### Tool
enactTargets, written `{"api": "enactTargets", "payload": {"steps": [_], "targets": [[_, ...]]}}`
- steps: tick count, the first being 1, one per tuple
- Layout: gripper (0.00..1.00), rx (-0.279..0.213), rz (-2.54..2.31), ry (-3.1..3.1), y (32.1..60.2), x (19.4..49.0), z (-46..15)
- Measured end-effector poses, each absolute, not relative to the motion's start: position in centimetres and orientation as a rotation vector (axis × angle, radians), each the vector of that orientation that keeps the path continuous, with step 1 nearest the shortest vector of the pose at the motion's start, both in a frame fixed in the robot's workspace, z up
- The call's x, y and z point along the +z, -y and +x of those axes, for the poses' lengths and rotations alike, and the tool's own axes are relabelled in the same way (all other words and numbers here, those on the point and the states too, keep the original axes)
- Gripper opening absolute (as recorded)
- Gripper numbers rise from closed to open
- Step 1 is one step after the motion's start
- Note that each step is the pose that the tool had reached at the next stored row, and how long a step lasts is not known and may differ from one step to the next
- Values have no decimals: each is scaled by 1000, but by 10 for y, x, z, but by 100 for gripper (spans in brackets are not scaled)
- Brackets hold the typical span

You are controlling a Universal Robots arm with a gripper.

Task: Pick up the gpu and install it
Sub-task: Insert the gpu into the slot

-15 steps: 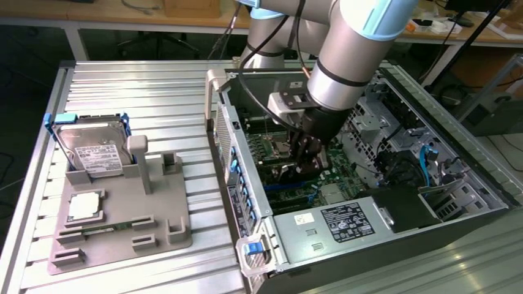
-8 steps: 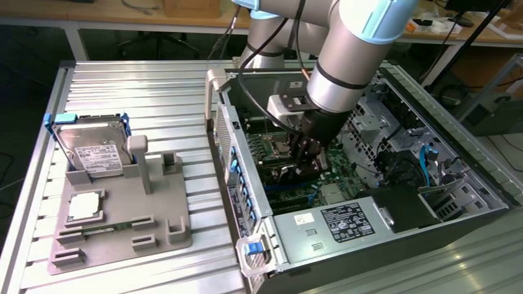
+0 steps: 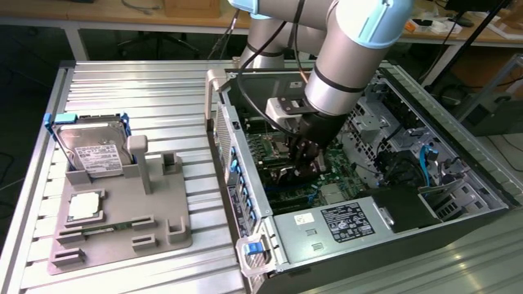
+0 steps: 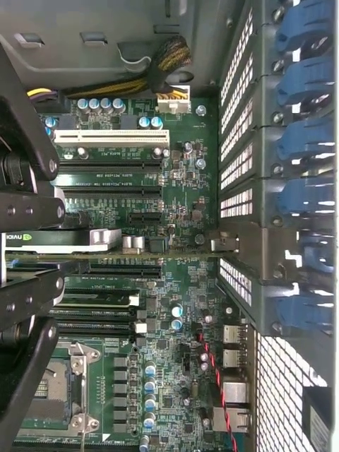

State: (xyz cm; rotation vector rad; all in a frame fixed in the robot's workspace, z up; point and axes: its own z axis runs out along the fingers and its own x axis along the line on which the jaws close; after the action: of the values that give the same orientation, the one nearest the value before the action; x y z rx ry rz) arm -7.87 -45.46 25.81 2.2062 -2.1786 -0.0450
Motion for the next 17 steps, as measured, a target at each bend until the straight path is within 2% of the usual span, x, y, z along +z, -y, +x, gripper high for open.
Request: {"api": "enactTargets", "payload": {"steps": [17], "targets": [[27,-35,2212,2184,454,251,-84]]}}
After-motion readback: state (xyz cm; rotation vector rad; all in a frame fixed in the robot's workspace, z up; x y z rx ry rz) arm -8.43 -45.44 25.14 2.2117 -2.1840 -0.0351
